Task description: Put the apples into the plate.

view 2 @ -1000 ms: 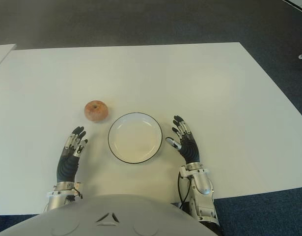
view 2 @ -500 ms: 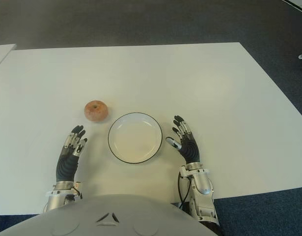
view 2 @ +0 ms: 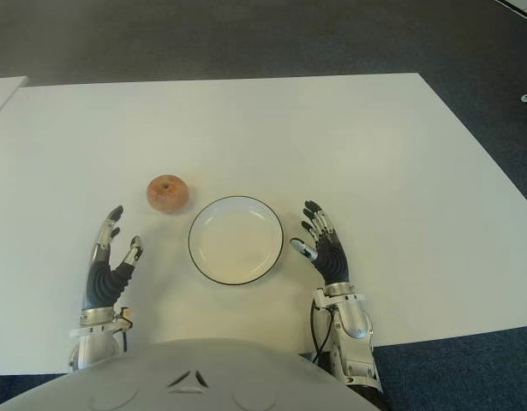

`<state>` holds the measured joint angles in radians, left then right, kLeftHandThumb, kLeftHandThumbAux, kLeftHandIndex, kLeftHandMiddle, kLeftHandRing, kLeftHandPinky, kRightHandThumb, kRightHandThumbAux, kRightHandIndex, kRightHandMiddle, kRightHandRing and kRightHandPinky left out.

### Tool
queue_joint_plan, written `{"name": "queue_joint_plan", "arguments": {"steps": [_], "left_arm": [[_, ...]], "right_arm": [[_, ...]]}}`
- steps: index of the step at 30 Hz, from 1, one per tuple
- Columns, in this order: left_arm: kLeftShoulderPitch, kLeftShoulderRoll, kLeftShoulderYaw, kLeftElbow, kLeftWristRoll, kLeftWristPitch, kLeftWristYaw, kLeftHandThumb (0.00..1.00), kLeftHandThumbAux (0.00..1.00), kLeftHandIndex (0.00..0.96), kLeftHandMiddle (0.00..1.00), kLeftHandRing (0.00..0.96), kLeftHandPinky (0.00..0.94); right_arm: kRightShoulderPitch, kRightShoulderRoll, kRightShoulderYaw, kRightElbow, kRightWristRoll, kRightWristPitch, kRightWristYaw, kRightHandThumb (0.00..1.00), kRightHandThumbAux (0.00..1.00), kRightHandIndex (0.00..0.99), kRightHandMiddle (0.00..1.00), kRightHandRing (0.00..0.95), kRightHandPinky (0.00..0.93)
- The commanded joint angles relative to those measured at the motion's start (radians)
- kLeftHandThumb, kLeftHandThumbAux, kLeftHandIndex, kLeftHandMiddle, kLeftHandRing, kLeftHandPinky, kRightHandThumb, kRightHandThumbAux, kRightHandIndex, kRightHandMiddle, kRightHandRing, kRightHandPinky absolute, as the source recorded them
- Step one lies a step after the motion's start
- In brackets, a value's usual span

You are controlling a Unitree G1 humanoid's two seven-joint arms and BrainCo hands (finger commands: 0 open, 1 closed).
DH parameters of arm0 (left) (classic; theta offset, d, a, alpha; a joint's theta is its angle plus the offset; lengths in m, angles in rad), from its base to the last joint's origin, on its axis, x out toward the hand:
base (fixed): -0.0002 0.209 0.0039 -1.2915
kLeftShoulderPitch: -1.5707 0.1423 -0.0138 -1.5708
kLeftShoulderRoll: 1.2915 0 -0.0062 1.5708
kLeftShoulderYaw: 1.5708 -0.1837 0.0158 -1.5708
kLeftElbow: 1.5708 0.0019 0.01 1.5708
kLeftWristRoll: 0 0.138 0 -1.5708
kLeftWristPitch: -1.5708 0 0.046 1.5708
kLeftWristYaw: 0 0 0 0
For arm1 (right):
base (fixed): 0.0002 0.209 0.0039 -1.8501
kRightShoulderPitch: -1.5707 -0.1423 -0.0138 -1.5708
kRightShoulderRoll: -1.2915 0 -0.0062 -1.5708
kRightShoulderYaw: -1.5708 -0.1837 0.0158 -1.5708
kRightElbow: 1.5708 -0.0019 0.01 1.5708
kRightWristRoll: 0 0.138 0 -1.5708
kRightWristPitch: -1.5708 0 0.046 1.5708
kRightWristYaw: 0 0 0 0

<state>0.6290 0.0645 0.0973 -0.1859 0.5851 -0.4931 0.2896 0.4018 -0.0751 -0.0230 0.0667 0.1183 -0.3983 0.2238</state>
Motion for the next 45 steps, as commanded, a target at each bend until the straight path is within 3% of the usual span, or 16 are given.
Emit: {"name": "queue_joint_plan", "arguments": {"steps": [1,4,9,18,25,37,45], "left_arm": [[-0.148,0.142,0.062,-0.081,0.223,0.092,0.014,0.224,0.464,0.0,0.0,0.0,0.006],[-0.202,0.186,0.069,-0.141,0.231,0.153,-0.071,0.254,0.439,0.007,0.0,0.0,0.006],[-0.306,0.323,0.086,-0.246,0.282,0.312,-0.329,0.294,0.367,0.036,0.0,0.0,0.001],[-0.427,0.398,0.012,-0.243,0.359,0.398,-0.435,0.319,0.285,0.045,0.0,0.0,0.0],[-0.558,0.488,-0.09,-0.057,0.435,0.375,-0.418,0.327,0.242,0.027,0.0,0.0,0.0],[-0.668,0.601,-0.206,0.085,0.488,0.336,-0.405,0.279,0.189,0.001,0.0,0.0,0.0],[-0.706,0.634,-0.26,0.124,0.464,0.312,-0.419,0.265,0.193,0.0,0.0,0.0,0.0]], "right_arm": [[0.006,0.001,0.003,0.084,-0.02,0.056,-0.014,0.103,0.611,0.0,0.0,0.0,0.0],[0.0,0.002,0.005,0.096,-0.021,0.052,-0.014,0.105,0.609,0.0,0.0,0.0,0.0],[-0.01,0.009,0.006,0.115,-0.015,0.054,-0.014,0.114,0.613,0.0,0.0,0.0,0.0],[-0.015,0.021,0.004,0.127,-0.007,0.053,-0.015,0.13,0.623,0.0,0.0,0.0,0.0],[-0.008,0.023,0.002,0.135,-0.01,0.031,-0.014,0.13,0.633,0.0,0.0,0.0,0.0],[-0.004,0.021,0.0,0.146,-0.01,0.005,-0.013,0.105,0.622,0.0,0.0,0.0,0.0],[0.006,0.023,0.0,0.141,-0.011,0.001,-0.015,0.093,0.61,0.0,0.0,0.0,0.0]]}}
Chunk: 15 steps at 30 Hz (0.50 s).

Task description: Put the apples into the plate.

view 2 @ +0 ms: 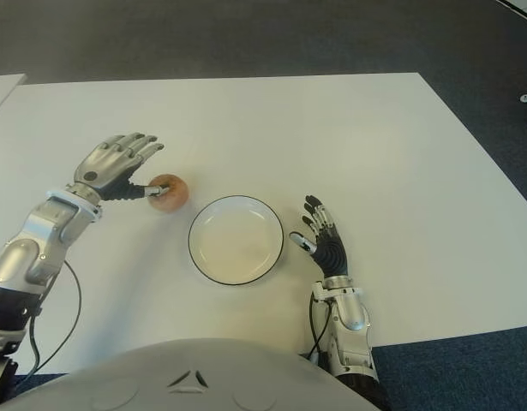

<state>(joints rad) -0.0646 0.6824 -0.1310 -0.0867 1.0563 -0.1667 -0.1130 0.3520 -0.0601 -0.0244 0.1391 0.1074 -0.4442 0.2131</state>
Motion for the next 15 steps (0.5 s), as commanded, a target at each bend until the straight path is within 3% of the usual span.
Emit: {"name": "queue_joint_plan", "arguments": {"steps": [1,15], "left_arm": [[-0.015,0.019,-0.035,0.027,-0.013,-0.015,-0.02,0.263,0.192,0.0,0.0,0.0,0.0],[-0.03,0.039,-0.085,0.033,-0.05,-0.039,-0.073,0.249,0.156,0.0,0.0,0.0,0.0]], "right_arm": [[0.056,0.007,0.002,0.068,0.0,0.048,-0.004,0.093,0.61,0.0,0.0,0.0,0.0],[0.068,0.006,-0.002,0.052,0.005,0.057,-0.007,0.094,0.621,0.0,0.0,0.0,0.0]]}}
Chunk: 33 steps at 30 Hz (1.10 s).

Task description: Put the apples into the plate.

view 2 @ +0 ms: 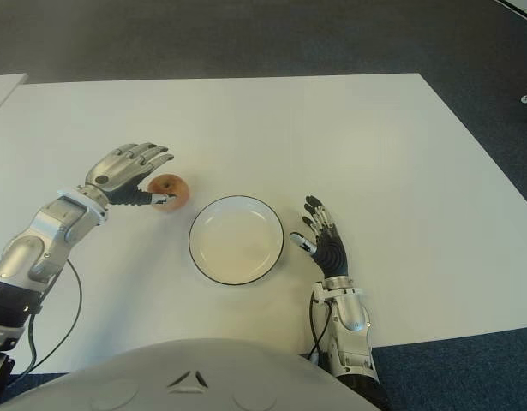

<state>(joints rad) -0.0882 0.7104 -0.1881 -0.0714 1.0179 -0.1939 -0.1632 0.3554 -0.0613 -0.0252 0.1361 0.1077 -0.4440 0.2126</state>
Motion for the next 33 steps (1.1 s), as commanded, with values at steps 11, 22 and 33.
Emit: {"name": "queue_joint_plan", "arguments": {"steps": [11,22,33], "left_arm": [[-0.019,0.008,-0.065,0.071,-0.018,-0.033,0.0,0.245,0.164,0.0,0.0,0.0,0.0],[-0.011,-0.002,-0.087,0.09,-0.015,-0.029,0.02,0.234,0.189,0.0,0.0,0.0,0.0],[-0.006,-0.017,-0.1,0.092,-0.006,-0.011,0.032,0.233,0.182,0.0,0.0,0.0,0.0]], "right_arm": [[0.064,0.012,-0.007,0.054,0.014,0.054,-0.011,0.111,0.621,0.0,0.0,0.0,0.0],[0.065,0.008,-0.008,0.057,0.012,0.042,-0.011,0.117,0.617,0.0,0.0,0.0,0.0],[0.067,0.006,-0.013,0.05,0.021,0.05,-0.007,0.112,0.618,0.0,0.0,0.0,0.0]]}}
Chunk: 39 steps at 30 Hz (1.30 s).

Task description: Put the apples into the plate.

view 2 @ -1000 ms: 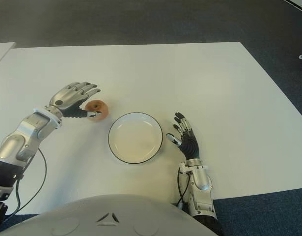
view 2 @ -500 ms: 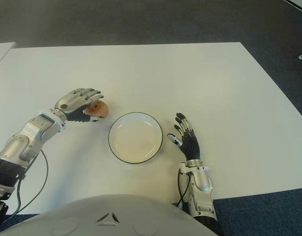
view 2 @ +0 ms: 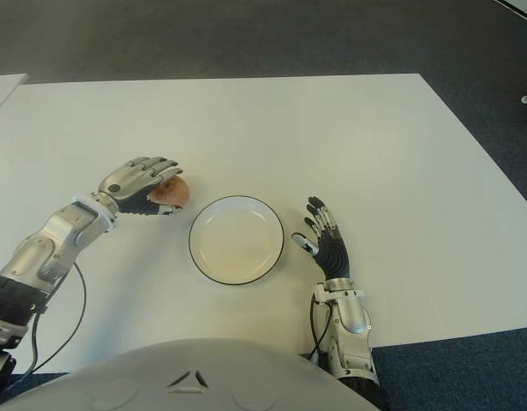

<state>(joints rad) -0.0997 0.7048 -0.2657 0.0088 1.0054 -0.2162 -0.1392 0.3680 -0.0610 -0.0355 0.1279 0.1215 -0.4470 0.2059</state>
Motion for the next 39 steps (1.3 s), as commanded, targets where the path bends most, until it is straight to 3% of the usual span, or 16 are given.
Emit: {"name": "queue_joint_plan", "arguments": {"steps": [1,16,39], "left_arm": [[0.005,-0.012,-0.024,0.011,0.007,0.013,0.008,0.233,0.181,0.0,0.0,0.0,0.0],[-0.013,-0.019,-0.05,0.063,0.02,0.028,0.041,0.254,0.162,0.0,0.0,0.0,0.0],[-0.096,-0.037,-0.137,0.242,0.065,0.065,0.137,0.289,0.171,0.0,0.0,0.0,0.0]], "right_arm": [[0.055,0.005,-0.003,0.057,0.008,0.053,0.001,0.112,0.618,0.0,0.0,0.0,0.0],[0.06,-0.001,-0.006,0.052,0.002,0.035,0.006,0.095,0.612,0.0,0.0,0.0,0.0],[0.072,0.008,-0.015,0.028,0.014,0.06,0.001,0.115,0.617,0.0,0.0,0.002,0.017]]}}
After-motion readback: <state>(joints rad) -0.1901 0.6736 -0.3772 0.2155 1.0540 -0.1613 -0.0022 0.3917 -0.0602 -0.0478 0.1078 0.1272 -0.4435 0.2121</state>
